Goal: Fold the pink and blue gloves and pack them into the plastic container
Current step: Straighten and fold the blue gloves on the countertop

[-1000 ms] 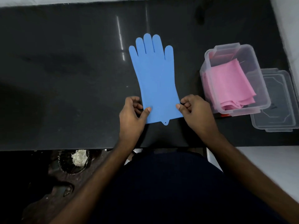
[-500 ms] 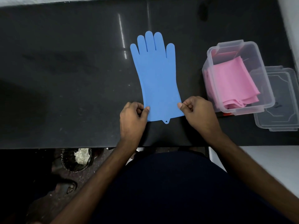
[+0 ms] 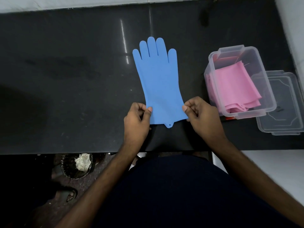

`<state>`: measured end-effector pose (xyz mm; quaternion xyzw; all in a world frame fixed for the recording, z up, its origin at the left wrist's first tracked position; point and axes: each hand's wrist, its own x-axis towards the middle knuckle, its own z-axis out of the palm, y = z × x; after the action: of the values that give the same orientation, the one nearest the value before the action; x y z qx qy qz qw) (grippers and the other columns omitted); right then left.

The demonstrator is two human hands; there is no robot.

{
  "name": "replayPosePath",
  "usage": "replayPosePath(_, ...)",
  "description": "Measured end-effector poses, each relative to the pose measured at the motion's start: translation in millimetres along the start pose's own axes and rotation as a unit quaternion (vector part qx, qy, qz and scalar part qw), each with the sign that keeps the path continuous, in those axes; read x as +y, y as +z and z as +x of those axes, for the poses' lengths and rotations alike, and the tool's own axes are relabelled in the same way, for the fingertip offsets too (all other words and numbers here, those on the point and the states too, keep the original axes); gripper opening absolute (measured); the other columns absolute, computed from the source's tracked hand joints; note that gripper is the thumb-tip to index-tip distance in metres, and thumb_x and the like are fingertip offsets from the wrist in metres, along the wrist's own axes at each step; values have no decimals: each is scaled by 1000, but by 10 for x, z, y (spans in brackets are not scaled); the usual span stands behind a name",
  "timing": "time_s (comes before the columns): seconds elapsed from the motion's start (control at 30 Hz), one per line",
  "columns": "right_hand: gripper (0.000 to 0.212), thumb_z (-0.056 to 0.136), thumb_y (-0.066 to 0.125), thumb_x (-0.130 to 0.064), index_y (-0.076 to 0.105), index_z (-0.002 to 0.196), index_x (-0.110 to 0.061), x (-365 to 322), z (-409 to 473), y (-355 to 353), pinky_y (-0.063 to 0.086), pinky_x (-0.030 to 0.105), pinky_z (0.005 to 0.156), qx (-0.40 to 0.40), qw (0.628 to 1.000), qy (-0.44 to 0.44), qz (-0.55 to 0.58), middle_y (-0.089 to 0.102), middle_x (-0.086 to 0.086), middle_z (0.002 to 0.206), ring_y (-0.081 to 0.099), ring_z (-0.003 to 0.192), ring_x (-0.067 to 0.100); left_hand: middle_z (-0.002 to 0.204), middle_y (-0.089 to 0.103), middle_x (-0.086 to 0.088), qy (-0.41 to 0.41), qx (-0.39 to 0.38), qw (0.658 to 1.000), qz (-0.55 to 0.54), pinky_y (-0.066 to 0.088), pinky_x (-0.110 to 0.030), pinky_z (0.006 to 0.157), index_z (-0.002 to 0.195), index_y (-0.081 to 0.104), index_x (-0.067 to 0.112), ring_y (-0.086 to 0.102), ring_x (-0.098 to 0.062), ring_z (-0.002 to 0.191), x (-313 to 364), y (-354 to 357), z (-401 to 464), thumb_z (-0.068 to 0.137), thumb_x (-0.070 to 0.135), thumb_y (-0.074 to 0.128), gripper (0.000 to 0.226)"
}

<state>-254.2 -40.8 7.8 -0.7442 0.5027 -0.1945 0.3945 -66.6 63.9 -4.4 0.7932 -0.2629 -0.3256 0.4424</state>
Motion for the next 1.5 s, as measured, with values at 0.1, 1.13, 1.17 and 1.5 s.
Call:
replayPosePath(0.1,15,101,63,-25,57,112,-17,-97,13,-60,58,37,77,12,999,-26,23,67,-2,87,67,81,14,86,77,-2,-17,-7,996,-83,56,-25,54,104,52,33,75,-15,80,70,-37,-2,99,31,68,17)
replayPosePath(1.13,11,100,46,-8,54,103,-14,370,-261,122,46,48,107,-15,951,-306,-46,66,17,128,54,135,33,108,47,11,274,-36,940,199,45,-21,87,147,57,27,45,-12,100,-386,-262,-4,88,14,79,65)
replayPosePath(1.17,12,99,44,-8,52,104,-16,365,-257,138,46,49,106,-7,947,-315,-61,69,16,126,57,132,34,123,49,8,288,-51,931,217,48,-28,93,150,53,28,46,-14,111,-409,-233,18,90,19,78,66)
replayPosePath(1.5,13,101,52,-19,55,113,-21,342,-181,134,52,46,101,38,949,-311,-44,76,4,115,69,117,23,148,56,-16,369,-115,892,236,40,-59,113,136,67,7,46,-33,145,-373,-146,182,89,12,82,49)
